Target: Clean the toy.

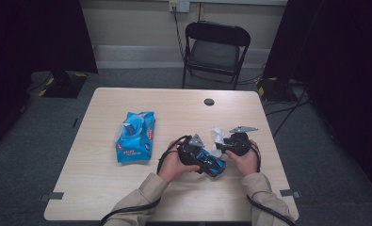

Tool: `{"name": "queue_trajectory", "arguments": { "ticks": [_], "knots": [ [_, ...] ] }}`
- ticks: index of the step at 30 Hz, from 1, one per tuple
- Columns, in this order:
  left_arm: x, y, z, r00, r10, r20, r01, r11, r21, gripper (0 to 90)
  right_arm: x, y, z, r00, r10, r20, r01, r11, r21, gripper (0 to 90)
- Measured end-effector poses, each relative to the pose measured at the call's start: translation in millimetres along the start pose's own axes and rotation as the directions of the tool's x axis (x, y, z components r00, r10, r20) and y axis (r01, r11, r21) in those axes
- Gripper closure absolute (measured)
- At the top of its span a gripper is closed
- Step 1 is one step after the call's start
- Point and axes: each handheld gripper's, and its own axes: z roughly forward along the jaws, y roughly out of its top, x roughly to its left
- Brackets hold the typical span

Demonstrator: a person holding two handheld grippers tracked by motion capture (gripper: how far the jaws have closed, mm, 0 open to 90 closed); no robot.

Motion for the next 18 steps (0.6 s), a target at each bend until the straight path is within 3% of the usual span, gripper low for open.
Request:
{"name": "queue_trajectory", "arguments": {
  "ticks": [4, 10, 18],
  "knots": [
    [0.7, 1.5, 3.1, 0.9998, -0.017, -0.003, 0.017, 0.9997, 0.015, 2.4, 0.1, 0.4, -0.4, 1.0000, -0.006, 0.001, 0.006, 1.000, -0.007, 49.9],
    [0.3, 2.1, 3.2, 0.9996, -0.028, -0.008, 0.028, 0.9995, 0.013, 3.5, 0.0, 4.7, -3.6, 0.9999, -0.012, 0.001, 0.012, 0.999, -0.032, 49.8],
    [-0.5, 3.2, 3.3, 0.9992, -0.030, -0.025, 0.031, 0.9995, 0.008, 7.0, 2.2, 2.5, 2.4, 0.9998, -0.020, 0.001, 0.020, 1.000, -0.020, 49.6]
  ]
}}
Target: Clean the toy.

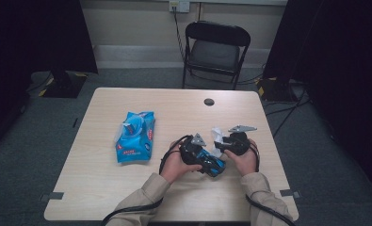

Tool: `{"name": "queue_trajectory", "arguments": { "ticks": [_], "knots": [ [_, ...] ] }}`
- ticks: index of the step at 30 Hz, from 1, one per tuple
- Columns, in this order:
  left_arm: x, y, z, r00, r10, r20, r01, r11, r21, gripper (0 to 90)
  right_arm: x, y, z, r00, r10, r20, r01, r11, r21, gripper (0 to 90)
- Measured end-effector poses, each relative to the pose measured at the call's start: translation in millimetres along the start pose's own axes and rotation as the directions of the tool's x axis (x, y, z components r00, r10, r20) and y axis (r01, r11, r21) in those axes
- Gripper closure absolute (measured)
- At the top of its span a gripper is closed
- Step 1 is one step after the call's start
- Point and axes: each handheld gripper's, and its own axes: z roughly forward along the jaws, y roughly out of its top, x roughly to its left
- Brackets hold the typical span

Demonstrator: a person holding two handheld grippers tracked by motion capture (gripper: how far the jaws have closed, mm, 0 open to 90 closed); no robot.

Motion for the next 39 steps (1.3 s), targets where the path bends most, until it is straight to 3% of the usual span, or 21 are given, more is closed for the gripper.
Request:
{"name": "queue_trajectory", "arguments": {
  "ticks": [5, 9, 19, 24, 27, 30, 32, 39],
  "knots": [
    [-2.2, 0.8, 0.9, 0.9998, -0.010, -0.016, 0.010, 0.9999, 0.002, 7.3, -0.5, 0.2, 0.1, 1.0000, 0.001, -0.001, -0.001, 1.000, -0.003, 48.9],
    [-5.3, 1.0, 2.2, 0.9990, -0.005, -0.044, 0.005, 1.0000, 0.004, 7.4, 2.4, 3.0, 0.5, 0.9996, -0.028, 0.006, 0.028, 1.000, -0.008, 50.2],
    [-6.3, -2.0, 2.2, 0.9986, -0.004, -0.052, 0.003, 0.9999, -0.016, 7.3, 9.3, -4.8, 11.6, 0.9968, -0.080, -0.004, 0.080, 0.996, 0.035, 65.3],
    [-6.7, -2.3, 2.3, 0.9986, -0.005, -0.053, 0.004, 0.9998, -0.018, 7.4, 11.8, -3.4, 13.0, 0.9968, -0.077, -0.020, 0.078, 0.996, 0.039, 76.6],
    [-6.4, -1.7, 2.4, 0.9986, -0.004, -0.053, 0.003, 0.9999, -0.016, 7.4, 14.1, -2.0, 15.9, 0.9965, -0.061, -0.058, 0.063, 0.997, 0.038, 77.1],
    [-6.5, -1.3, 2.5, 0.9986, -0.005, -0.052, 0.004, 0.9999, -0.013, 7.4, 17.9, 0.0, 16.5, 0.9949, -0.082, -0.058, 0.085, 0.995, 0.050, 76.1],
    [-6.4, -1.5, 2.5, 0.9986, -0.004, -0.053, 0.003, 0.9999, -0.015, 7.4, 18.2, 0.3, 16.2, 0.9944, -0.061, -0.087, 0.065, 0.997, 0.049, 73.6],
    [-6.7, -1.2, 2.5, 0.9985, -0.005, -0.054, 0.004, 0.9999, -0.013, 7.4, 14.4, 3.2, 4.3, 0.9962, -0.057, -0.066, 0.059, 0.998, 0.027, 65.6]
  ]
}}
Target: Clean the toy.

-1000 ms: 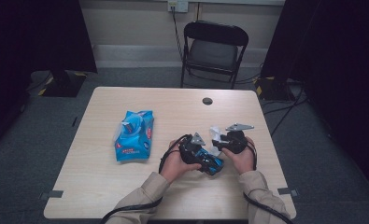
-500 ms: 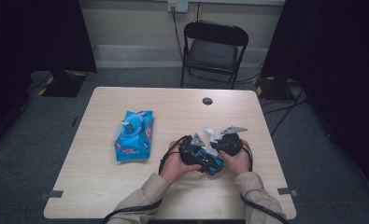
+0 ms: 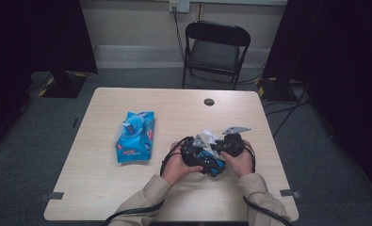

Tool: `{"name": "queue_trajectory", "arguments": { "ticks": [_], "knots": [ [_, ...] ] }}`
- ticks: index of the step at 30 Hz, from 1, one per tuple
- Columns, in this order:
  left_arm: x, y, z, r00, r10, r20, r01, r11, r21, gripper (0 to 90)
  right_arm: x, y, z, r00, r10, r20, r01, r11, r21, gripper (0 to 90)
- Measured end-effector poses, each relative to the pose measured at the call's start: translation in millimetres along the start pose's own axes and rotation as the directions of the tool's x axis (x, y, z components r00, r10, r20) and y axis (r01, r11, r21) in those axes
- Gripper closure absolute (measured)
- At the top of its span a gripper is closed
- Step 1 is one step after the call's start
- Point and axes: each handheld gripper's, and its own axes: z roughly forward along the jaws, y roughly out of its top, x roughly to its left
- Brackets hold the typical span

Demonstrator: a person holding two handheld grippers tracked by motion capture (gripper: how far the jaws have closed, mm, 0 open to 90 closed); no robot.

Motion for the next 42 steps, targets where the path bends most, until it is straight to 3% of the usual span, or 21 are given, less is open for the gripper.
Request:
{"name": "queue_trajectory", "arguments": {
  "ticks": [6, 13, 21, 30, 39, 42],
  "knots": [
    [0.0, 0.8, -0.2, 1.0000, -0.001, 0.001, 0.001, 1.0000, 0.009, 7.4, -9.1, 3.6, -11.9, 0.9994, 0.016, 0.031, -0.016, 1.000, -0.016, 65.4],
    [-0.2, 1.1, 0.0, 1.0000, -0.001, 0.001, 0.001, 0.9999, 0.011, 7.4, -18.8, 2.5, -8.1, 0.9967, 0.051, 0.062, -0.051, 0.999, -0.016, 64.4],
    [-0.1, 1.5, 0.2, 1.0000, -0.001, 0.001, 0.001, 0.9999, 0.013, 7.3, -20.8, -3.7, 0.1, 0.9932, 0.051, 0.105, -0.057, 0.997, 0.046, 71.6],
    [0.0, 1.4, 0.1, 1.0000, -0.001, 0.002, 0.001, 0.9999, 0.012, 7.4, -15.3, -5.8, 6.3, 0.9981, 0.047, 0.039, -0.049, 0.998, 0.042, 72.0],
    [0.4, 1.1, 0.0, 1.0000, 0.000, 0.002, 0.000, 0.9999, 0.011, 7.3, 4.2, 2.8, 22.6, 0.9974, 0.043, -0.057, -0.041, 0.998, 0.038, 84.7],
    [0.3, 1.1, 0.2, 1.0000, -0.004, 0.000, 0.004, 1.0000, 0.008, 7.3, 10.1, 6.7, 26.6, 0.9972, 0.016, -0.073, -0.013, 0.999, 0.044, 87.4]
  ]
}}
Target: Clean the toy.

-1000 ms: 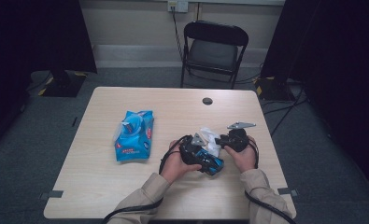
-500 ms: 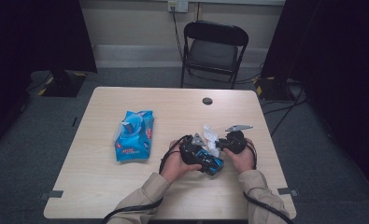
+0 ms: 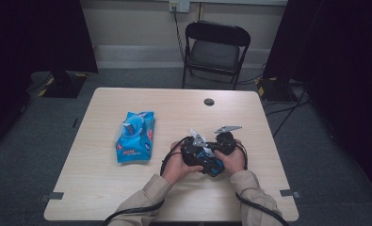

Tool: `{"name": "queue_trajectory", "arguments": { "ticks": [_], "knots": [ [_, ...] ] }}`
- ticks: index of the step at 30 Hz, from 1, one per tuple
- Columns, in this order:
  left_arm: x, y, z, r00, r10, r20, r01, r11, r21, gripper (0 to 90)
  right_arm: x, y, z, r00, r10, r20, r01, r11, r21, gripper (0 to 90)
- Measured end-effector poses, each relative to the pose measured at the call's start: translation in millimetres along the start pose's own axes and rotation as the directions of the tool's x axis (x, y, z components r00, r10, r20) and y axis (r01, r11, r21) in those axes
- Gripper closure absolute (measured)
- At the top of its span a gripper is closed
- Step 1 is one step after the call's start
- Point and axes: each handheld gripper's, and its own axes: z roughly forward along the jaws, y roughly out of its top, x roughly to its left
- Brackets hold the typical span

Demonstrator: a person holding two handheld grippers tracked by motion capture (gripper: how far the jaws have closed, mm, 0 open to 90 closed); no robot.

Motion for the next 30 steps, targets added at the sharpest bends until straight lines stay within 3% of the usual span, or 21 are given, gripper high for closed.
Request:
{"name": "queue_trajectory", "arguments": {
  "ticks": [7, 8, 21, 30],
  "knots": [
    [0.0, 0.0, -0.1, 1.0000, -0.004, 0.001, 0.004, 1.0000, 0.000, 7.4, 1.0, 1.2, 0.6, 0.9987, -0.047, -0.021, 0.047, 0.999, 0.008, 89.8],
    [-0.1, -0.4, 0.1, 1.0000, -0.004, 0.000, 0.004, 1.0000, -0.004, 7.4, 1.8, 2.0, -0.7, 0.9970, -0.075, -0.017, 0.075, 0.997, 0.021, 90.0],
    [0.2, -1.1, -0.3, 1.0000, -0.004, -0.002, 0.004, 1.0000, -0.008, 7.5, -5.5, -8.0, -14.8, 0.9951, -0.092, -0.036, 0.093, 0.995, 0.035, 90.0],
    [-0.1, -1.9, -0.3, 1.0000, -0.004, -0.004, 0.004, 0.9999, -0.014, 7.5, -13.3, -25.0, -33.4, 0.9946, -0.089, -0.053, 0.090, 0.996, 0.027, 90.0]
  ]
}}
